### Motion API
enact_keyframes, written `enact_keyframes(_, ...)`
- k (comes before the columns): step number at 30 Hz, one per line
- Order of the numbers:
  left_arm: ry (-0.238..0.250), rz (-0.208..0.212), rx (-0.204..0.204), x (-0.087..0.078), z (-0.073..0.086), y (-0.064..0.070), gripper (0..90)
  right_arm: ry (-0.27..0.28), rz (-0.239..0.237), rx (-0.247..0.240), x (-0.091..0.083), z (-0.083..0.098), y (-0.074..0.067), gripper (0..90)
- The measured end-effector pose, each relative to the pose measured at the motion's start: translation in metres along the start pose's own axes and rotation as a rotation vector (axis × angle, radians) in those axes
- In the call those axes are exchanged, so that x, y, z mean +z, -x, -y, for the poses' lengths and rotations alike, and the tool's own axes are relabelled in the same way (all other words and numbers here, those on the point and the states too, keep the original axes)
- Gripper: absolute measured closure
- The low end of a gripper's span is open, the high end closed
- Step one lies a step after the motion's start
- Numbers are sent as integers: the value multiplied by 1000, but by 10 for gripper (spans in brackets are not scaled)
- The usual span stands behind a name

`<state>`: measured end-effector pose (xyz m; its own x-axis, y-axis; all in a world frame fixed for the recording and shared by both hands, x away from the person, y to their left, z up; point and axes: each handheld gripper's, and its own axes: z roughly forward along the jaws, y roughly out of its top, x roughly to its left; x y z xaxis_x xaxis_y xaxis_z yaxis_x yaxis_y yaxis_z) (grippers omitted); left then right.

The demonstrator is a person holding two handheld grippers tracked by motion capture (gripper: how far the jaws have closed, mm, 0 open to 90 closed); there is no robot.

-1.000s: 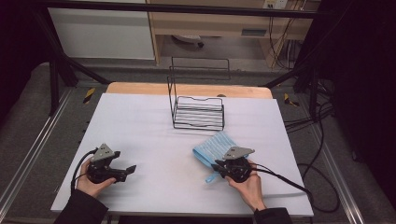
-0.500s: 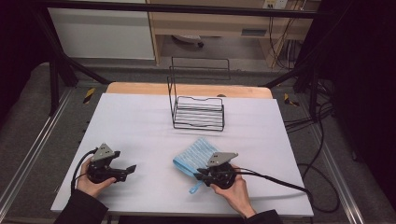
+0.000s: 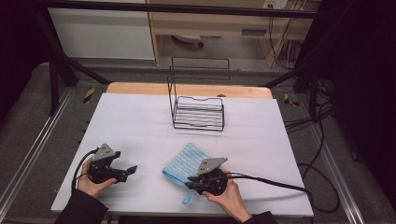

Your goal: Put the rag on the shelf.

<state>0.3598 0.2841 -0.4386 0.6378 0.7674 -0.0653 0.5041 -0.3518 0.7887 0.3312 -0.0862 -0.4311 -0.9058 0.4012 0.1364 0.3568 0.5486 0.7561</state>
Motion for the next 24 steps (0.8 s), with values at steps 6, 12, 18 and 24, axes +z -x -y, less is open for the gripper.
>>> enact_keyframes(6, 3, -5, -20, 0, -2, 1, 75, -32, -20, -4, 5, 3, -1, 756)
enact_keyframes(12, 5, 5, -22, -2, -7, 7, 83, -5, -16, 4, 2, 2, 0, 594)
enact_keyframes(18, 24, 32, -4, -5, -21, 20, 126, 62, 54, 22, -16, -4, 8, 436)
enact_keyframes(24, 24, 59, 19, -3, -41, 35, 188, 120, 175, 104, -42, -3, 34, 353)
